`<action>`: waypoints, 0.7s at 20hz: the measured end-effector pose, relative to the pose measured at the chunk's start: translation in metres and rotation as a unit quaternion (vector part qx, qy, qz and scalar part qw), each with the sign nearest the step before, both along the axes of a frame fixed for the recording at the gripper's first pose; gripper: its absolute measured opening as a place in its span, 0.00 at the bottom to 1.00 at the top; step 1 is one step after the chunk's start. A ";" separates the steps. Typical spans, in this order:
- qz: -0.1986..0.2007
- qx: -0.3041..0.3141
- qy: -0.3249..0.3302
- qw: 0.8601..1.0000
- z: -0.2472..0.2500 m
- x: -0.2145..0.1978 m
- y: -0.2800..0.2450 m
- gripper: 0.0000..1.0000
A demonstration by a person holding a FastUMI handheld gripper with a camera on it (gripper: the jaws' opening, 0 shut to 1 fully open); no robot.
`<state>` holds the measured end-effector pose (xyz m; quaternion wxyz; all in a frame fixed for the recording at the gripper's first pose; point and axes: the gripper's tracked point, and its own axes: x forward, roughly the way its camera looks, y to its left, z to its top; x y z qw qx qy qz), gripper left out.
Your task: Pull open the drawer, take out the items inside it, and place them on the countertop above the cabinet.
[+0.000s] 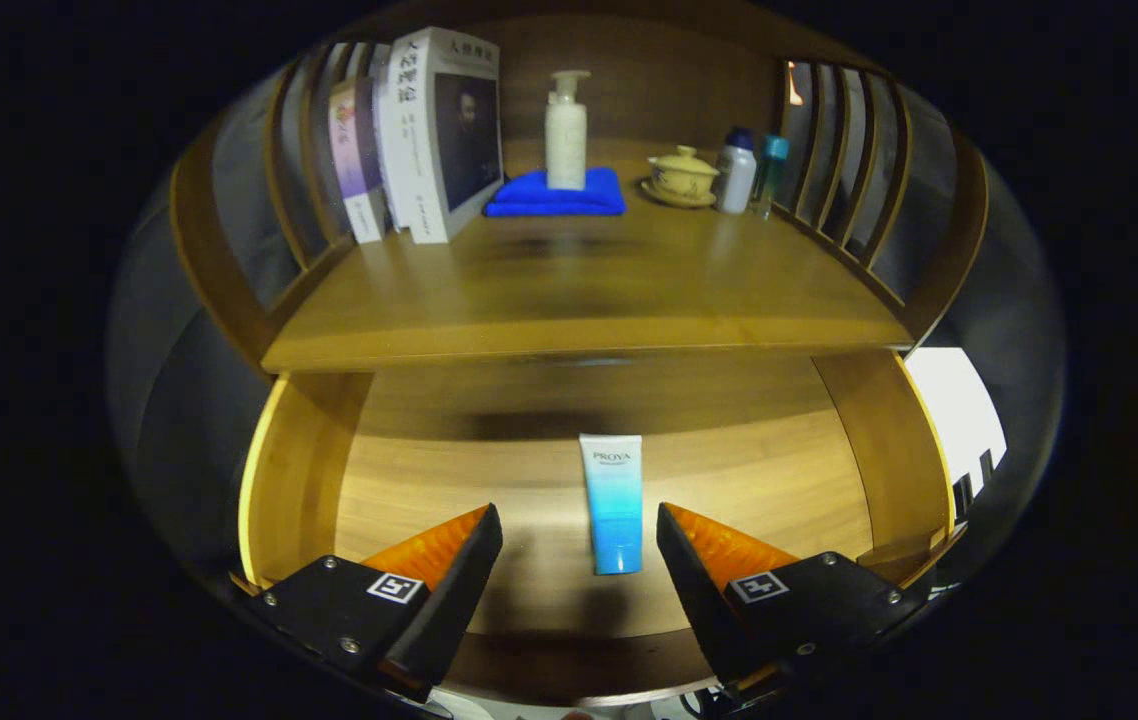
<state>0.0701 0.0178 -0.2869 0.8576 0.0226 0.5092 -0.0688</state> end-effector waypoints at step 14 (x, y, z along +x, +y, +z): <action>-0.020 0.024 0.110 0.993 -0.067 -0.008 -0.020 0.80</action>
